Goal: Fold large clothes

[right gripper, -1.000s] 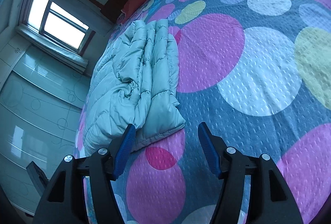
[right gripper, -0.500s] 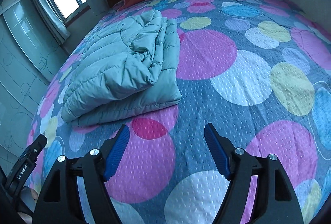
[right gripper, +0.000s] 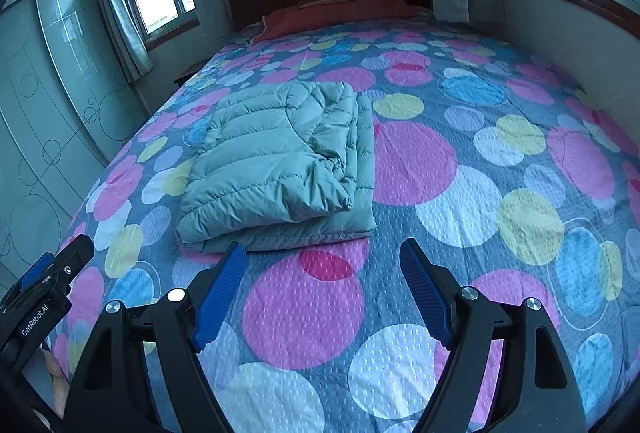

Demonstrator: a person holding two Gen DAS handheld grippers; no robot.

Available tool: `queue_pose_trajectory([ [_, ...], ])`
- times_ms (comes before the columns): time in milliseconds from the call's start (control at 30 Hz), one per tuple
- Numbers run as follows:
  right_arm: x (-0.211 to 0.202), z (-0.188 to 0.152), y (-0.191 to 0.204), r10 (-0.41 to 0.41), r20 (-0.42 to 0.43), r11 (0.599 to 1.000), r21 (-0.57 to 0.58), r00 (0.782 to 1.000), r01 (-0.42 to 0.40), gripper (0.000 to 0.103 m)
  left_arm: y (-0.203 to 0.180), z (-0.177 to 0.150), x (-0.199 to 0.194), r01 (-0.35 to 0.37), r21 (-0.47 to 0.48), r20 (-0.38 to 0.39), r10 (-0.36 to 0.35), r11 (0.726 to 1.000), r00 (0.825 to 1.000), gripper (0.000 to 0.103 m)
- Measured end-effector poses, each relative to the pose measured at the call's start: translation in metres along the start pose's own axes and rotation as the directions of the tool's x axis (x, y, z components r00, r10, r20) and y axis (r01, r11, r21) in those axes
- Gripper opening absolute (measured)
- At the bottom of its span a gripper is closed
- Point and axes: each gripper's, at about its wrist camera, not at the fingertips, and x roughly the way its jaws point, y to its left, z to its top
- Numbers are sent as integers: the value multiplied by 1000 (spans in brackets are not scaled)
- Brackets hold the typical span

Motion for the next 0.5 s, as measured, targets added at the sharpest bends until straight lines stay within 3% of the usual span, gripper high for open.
queue_pose_trajectory([
  [267, -27, 12, 12, -5, 64, 999, -43, 998, 7, 79, -6, 10, -20, 4, -1, 32, -4, 1000, 999, 98],
  [500, -26, 10, 14, 0, 61, 999, -49, 998, 3, 79, -9, 9, -22, 13, 1, 28, -13, 1000, 1000, 98],
])
